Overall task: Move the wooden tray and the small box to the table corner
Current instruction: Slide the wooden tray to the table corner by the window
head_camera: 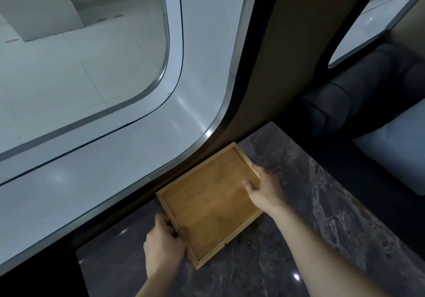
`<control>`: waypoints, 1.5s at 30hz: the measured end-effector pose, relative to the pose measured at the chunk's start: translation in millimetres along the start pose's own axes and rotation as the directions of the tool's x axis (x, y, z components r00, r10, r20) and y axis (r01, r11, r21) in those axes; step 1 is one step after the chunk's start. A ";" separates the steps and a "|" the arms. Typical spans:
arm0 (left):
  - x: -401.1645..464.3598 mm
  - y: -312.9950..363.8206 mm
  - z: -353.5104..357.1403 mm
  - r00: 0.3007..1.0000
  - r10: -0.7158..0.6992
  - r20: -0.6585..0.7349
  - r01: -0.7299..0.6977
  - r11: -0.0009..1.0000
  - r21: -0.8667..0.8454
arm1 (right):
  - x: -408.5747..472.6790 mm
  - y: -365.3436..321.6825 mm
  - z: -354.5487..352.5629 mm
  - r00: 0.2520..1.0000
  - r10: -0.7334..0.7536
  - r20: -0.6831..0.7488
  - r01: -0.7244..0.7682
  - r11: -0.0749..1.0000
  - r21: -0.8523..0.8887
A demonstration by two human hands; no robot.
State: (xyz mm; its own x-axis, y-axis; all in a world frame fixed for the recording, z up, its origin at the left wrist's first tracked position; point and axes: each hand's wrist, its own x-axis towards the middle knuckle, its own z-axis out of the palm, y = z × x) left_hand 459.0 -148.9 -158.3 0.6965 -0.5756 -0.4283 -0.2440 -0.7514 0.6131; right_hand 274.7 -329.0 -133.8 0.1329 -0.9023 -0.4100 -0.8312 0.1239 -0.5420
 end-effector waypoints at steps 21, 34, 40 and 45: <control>-14.8 9.4 26.1 0.819 0.462 0.341 -0.574 0.645 0.505 | -30.9 38.8 6.2 0.923 -0.265 0.278 0.376 0.776 -0.507; -2.7 -2.4 30.6 0.812 0.495 0.310 -0.580 0.617 0.533 | -21.7 34.4 10.5 0.945 -0.242 0.221 0.323 0.810 -0.490; -1.6 -1.3 30.4 0.819 0.482 0.310 -0.569 0.615 0.546 | -22.6 36.9 10.3 0.944 -0.249 0.218 0.326 0.806 -0.493; -3.0 -0.1 29.6 0.810 0.510 0.289 -0.576 0.598 0.558 | -28.9 34.7 10.3 0.944 -0.266 0.197 0.330 0.789 -0.518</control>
State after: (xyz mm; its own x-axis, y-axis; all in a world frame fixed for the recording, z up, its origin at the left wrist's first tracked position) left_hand 436.9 -156.7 -176.7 0.2444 -0.9429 -0.2261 -0.9232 -0.2976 0.2431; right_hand 247.6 -294.3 -148.4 0.4524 -0.8032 -0.3875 -0.8917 -0.4138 -0.1833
